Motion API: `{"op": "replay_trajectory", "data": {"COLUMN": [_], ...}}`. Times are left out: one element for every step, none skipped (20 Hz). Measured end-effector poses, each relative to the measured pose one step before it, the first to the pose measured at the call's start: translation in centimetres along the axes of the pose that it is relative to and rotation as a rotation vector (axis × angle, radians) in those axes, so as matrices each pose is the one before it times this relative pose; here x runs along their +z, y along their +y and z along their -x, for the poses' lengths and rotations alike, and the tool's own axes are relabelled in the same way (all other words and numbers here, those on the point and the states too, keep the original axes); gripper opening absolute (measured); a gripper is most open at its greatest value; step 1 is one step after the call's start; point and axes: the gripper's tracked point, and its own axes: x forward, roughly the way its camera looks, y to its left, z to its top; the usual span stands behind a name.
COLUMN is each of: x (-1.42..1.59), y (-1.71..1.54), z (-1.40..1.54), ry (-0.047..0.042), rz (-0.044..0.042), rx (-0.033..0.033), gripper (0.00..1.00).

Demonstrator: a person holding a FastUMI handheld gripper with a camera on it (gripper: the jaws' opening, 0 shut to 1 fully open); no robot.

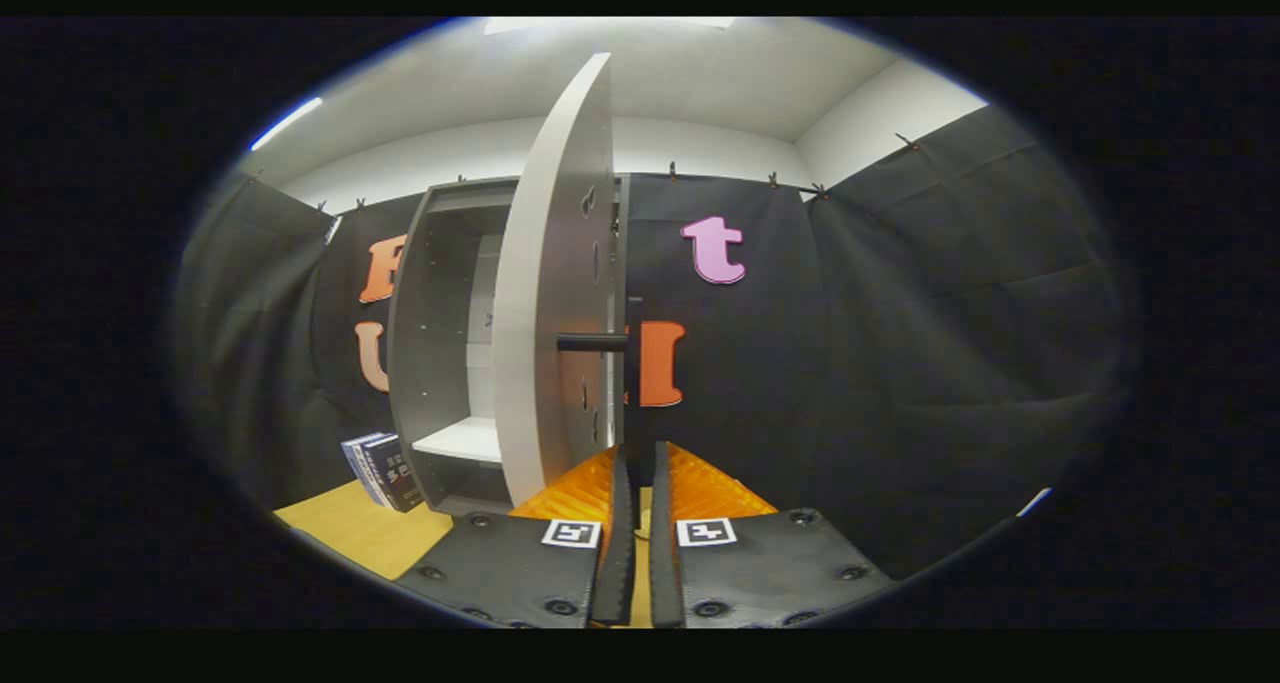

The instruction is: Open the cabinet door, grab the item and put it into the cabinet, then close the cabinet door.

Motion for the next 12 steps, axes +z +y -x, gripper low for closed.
{"op": "replay_trajectory", "data": {"x": [0.007,0.11,-0.175,0.026,-0.025,0.075,-0.12,0.055,-0.172,-0.86,-0.823,-0.419], "y": [-0.252,-0.34,-0.292,-0.421,-0.52,-0.927,-0.263,0.036,-0.686,-1.061,-0.414,-0.317], "z": [-0.051,-0.046,0.241,0.265,0.632,0.591,0.819,0.555,0.392,0.532,0.847,0.516], "ry": [-0.00399,-0.00156,0.00226,-0.0032,-0.00574,0.00198,0.00134,-0.0051,0.0067,0.03048,0.02799,0.01597], "rz": [0.0064,0.00597,0.0015,0.00961,0.01941,0.01705,0.0112,0.00829,0.02131,0.01441,0.00338,0.00692], "rx": [0.01754,0.01333,0.00734,-0.00361,-0.01556,-0.02845,-0.00553,-0.00901,-0.05622,-0.04343,-0.0327,-0.0346], "gripper": [0.17,0.17,0.17,0.17,0.17,0.18,0.18,0.18,0.18,0.18,0.18,0.19]}}
